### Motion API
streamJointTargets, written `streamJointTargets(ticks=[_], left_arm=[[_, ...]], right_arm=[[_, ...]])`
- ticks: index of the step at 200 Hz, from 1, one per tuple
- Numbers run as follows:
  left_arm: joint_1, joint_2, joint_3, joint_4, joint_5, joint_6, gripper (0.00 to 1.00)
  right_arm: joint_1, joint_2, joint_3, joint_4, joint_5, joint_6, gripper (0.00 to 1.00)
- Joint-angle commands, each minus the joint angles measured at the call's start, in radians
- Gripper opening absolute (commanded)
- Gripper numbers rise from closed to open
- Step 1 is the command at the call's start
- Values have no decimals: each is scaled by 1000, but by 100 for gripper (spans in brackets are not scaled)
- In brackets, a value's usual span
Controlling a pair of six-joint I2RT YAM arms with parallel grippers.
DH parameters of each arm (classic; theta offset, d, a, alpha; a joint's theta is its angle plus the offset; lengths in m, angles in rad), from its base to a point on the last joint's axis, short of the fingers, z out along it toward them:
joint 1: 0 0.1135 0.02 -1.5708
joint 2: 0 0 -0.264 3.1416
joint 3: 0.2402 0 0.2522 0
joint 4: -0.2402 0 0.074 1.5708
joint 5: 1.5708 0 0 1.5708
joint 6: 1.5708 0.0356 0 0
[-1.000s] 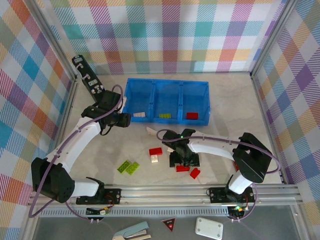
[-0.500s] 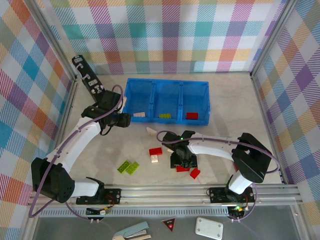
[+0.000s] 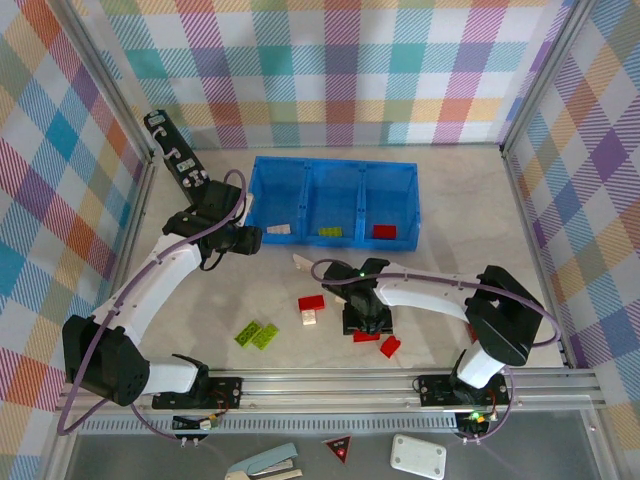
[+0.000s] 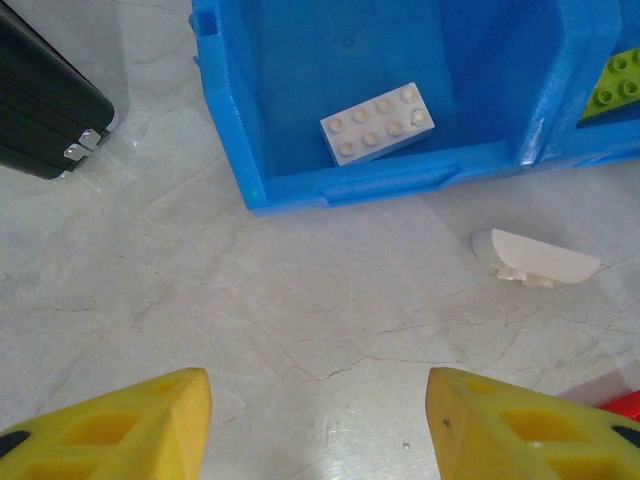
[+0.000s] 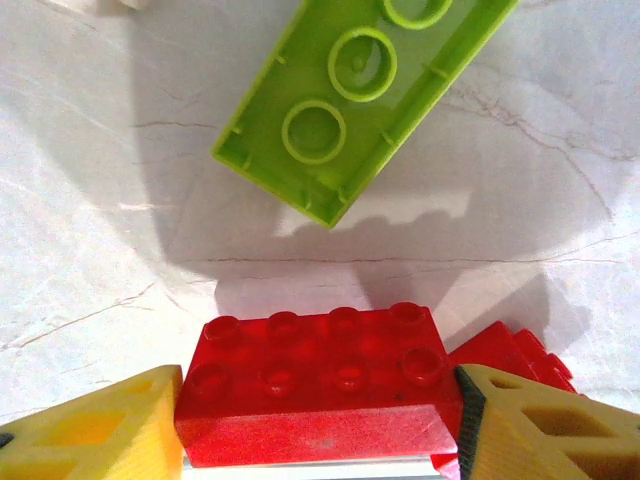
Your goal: Sort the legos into containers by color
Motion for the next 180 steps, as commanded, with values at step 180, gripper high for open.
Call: streamJointTargets(ticks=[180], left_arm=[[11,-13,-2,7,-4,15,59]], right_arm=[[-419,71,554,-211,90,-438,63]])
